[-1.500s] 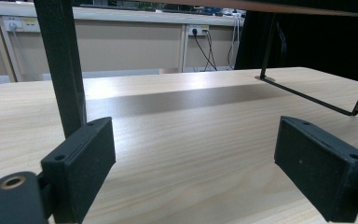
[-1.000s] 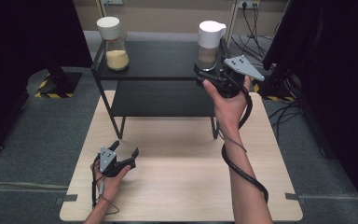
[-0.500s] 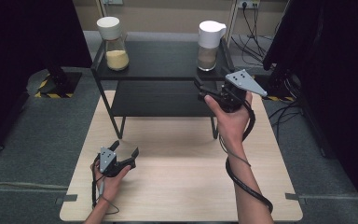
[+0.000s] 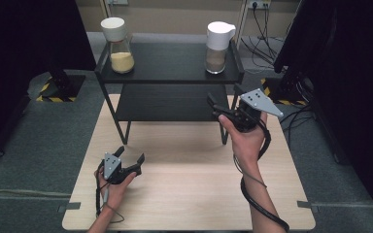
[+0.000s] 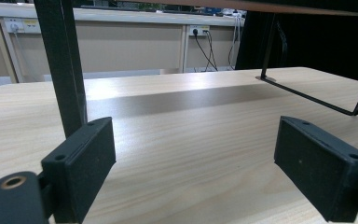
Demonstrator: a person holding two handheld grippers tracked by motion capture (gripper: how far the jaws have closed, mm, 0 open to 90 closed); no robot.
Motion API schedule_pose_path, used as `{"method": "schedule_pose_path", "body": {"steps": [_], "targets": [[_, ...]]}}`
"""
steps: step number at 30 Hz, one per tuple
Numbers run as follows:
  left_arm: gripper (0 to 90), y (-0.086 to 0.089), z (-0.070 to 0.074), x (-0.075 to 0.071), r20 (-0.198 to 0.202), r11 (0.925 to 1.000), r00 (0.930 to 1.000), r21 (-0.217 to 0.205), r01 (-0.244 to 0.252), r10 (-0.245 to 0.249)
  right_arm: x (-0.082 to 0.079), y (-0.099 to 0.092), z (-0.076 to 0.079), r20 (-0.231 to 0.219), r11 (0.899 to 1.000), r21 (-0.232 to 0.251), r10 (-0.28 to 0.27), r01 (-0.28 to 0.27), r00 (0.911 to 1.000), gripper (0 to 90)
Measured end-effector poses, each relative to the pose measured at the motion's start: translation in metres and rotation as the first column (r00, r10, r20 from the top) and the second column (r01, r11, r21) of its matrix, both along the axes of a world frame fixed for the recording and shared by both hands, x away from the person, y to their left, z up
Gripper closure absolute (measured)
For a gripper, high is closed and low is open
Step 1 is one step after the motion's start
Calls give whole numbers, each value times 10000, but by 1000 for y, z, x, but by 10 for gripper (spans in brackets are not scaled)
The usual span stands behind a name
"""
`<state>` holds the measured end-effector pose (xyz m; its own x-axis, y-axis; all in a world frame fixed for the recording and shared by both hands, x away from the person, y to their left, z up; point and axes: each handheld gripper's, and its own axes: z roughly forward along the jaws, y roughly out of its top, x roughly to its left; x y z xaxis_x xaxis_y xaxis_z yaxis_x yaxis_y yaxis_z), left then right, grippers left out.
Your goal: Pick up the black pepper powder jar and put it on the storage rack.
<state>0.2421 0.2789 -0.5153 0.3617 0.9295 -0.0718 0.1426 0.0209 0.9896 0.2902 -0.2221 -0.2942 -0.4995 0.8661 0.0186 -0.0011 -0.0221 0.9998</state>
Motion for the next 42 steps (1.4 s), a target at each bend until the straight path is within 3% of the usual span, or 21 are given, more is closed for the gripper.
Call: {"method": "schedule_pose_path", "body": {"steps": [20, 42], "targets": [[122, 0, 0, 0, -1, 10000, 10000, -25, -9, 9, -14, -8, -35, -391, 9997, -220, 117, -126, 9992, 82], [123, 0, 0, 0, -9, 10000, 10000, -12, -17, 17, -25, -18, -76, -911, 9998, -110, 174, -184, 9957, 79]]}}
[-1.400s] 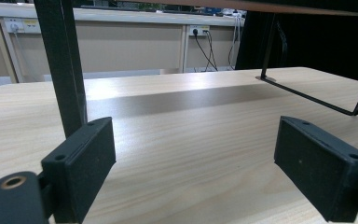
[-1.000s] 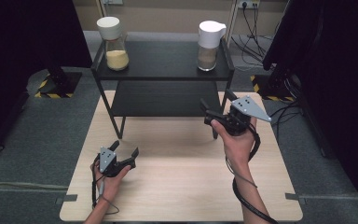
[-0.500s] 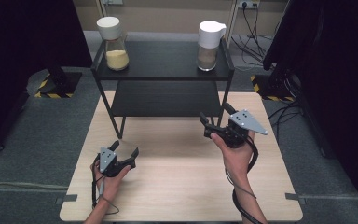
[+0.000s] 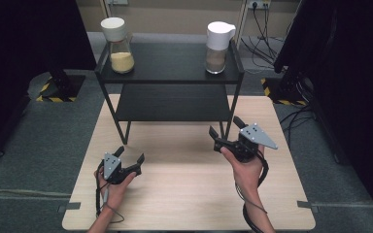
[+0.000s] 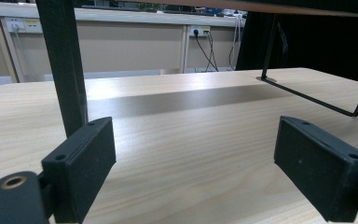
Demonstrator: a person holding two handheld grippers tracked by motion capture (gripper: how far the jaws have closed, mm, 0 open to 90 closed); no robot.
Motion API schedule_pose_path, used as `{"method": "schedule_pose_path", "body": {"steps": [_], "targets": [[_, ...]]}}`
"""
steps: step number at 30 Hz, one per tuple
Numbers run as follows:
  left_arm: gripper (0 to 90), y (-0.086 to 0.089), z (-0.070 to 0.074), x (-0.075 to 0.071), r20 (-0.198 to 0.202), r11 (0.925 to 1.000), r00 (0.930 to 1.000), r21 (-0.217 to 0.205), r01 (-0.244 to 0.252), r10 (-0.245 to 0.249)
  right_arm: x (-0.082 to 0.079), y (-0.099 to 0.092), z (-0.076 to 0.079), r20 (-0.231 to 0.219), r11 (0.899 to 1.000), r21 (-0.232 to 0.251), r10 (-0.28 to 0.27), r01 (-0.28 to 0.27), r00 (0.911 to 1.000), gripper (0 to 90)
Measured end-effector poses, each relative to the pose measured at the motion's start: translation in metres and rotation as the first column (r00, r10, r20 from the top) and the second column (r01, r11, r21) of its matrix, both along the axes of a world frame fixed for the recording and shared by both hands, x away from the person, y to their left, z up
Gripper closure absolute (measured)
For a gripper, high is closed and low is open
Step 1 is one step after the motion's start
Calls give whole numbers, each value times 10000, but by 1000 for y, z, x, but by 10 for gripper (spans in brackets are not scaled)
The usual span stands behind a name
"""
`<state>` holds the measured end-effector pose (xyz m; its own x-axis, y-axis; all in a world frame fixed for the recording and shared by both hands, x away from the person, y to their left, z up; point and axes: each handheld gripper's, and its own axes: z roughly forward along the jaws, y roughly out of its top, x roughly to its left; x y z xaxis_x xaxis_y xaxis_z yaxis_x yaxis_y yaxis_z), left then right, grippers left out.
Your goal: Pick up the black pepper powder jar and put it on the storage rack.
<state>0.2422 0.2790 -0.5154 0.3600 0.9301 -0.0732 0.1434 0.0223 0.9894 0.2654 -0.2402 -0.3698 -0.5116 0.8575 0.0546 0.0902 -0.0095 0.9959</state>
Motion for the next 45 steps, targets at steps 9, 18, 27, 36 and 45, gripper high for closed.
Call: {"method": "schedule_pose_path", "body": {"steps": [9, 18, 27, 36, 45], "targets": [[123, 0, 0, 0, 4, 10000, 10000, -2, -5, 5, -3, -4, -13, -221, 9999, -144, -91, 87, 9997, 79], [123, 0, 0, 0, 5, 10000, 10000, -2, -9, 9, -6, -6, -23, -420, 9995, -285, -157, 146, 9990, 78], [123, 0, 0, 0, 15, 10000, 10000, 8, -12, 12, -9, -6, -33, -532, 9993, -351, -165, 146, 9984, 78], [123, 0, 0, 0, 7, 10000, 10000, -4, -14, 14, -10, -6, -44, -699, 9990, -428, -171, 141, 9974, 78], [124, 0, 0, 0, 22, 10000, 10000, -20, -21, 21, -13, -9, -53, -861, 9986, -477, -274, 233, 9959, 78]]}}
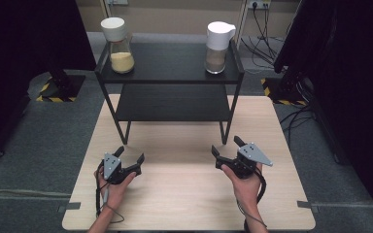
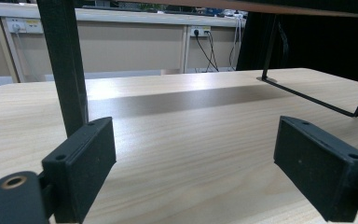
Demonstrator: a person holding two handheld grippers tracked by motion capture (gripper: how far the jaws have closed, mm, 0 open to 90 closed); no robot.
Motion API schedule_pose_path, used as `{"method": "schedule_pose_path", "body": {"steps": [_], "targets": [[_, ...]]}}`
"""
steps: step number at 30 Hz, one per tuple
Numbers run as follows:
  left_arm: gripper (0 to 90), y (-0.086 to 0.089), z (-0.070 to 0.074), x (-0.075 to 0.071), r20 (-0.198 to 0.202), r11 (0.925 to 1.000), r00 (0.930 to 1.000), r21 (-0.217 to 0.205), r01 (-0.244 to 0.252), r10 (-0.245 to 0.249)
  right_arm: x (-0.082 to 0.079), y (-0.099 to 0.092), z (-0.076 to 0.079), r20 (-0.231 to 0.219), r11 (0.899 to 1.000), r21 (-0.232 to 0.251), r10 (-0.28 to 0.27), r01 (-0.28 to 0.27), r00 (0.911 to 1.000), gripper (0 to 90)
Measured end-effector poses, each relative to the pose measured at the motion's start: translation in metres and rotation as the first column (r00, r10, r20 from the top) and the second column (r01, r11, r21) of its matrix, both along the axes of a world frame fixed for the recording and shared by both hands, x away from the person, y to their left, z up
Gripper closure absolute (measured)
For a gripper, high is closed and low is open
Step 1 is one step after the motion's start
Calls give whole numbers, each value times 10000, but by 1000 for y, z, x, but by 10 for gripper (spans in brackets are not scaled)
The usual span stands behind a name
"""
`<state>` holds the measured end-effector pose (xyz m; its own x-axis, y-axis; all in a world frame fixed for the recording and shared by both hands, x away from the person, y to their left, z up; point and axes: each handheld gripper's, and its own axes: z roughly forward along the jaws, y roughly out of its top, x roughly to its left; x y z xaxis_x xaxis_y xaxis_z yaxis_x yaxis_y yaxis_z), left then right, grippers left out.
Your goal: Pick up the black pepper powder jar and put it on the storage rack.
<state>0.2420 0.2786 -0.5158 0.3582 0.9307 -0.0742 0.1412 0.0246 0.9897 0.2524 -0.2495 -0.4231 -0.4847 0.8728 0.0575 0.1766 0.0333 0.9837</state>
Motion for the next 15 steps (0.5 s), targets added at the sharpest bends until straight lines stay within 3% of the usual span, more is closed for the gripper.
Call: {"method": "schedule_pose_path", "body": {"steps": [15], "targets": [[124, 0, 0, 0, -14, 10000, 10000, 6, -9, 9, -3, -5, -11, -184, 9998, -68, -182, 181, 9997, 79]]}}
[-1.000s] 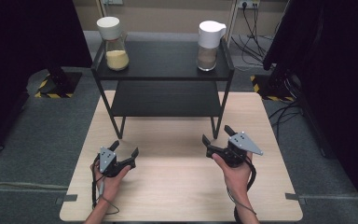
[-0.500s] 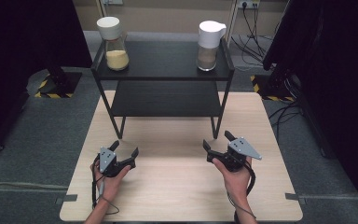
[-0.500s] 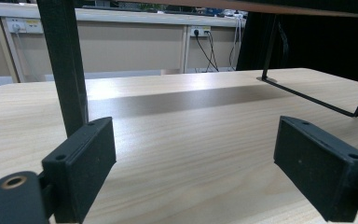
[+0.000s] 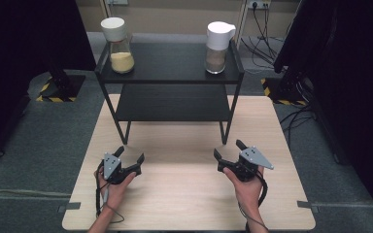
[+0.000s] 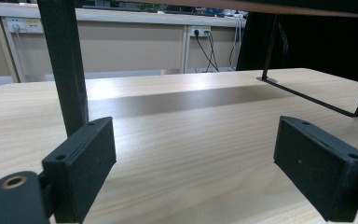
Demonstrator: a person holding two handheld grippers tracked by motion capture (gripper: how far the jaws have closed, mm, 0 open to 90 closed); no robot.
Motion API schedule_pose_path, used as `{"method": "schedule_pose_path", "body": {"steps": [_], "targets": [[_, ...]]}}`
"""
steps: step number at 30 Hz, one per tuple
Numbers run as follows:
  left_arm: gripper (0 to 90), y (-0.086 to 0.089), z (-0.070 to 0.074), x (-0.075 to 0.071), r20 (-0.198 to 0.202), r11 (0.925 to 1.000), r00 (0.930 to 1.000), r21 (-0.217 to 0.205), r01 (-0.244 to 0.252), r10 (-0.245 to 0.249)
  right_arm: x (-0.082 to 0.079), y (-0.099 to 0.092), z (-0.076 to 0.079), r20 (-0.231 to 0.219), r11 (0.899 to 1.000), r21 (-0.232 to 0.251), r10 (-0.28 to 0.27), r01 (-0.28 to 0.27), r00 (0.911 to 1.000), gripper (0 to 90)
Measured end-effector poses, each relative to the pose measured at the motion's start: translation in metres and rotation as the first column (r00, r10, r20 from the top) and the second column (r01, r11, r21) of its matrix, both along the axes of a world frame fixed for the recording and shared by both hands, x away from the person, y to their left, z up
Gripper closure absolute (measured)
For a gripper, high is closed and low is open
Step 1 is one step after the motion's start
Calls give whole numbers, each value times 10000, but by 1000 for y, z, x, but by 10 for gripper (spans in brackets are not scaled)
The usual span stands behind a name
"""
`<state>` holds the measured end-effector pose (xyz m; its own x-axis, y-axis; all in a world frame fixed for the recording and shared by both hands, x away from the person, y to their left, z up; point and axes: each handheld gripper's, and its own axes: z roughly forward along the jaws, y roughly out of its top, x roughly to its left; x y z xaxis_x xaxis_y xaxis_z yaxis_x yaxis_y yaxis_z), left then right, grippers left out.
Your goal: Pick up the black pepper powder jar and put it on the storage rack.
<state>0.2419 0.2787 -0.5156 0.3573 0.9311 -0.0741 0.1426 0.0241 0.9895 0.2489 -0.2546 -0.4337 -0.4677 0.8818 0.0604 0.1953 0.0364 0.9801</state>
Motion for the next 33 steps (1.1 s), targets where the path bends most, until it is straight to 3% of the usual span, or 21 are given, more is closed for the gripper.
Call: {"method": "schedule_pose_path", "body": {"steps": [33], "targets": [[125, 0, 0, 0, -15, 10000, 10000, -23, -4, 4, -7, -3, -35, -700, 9986, -515, -115, 79, 9975, 78]]}}
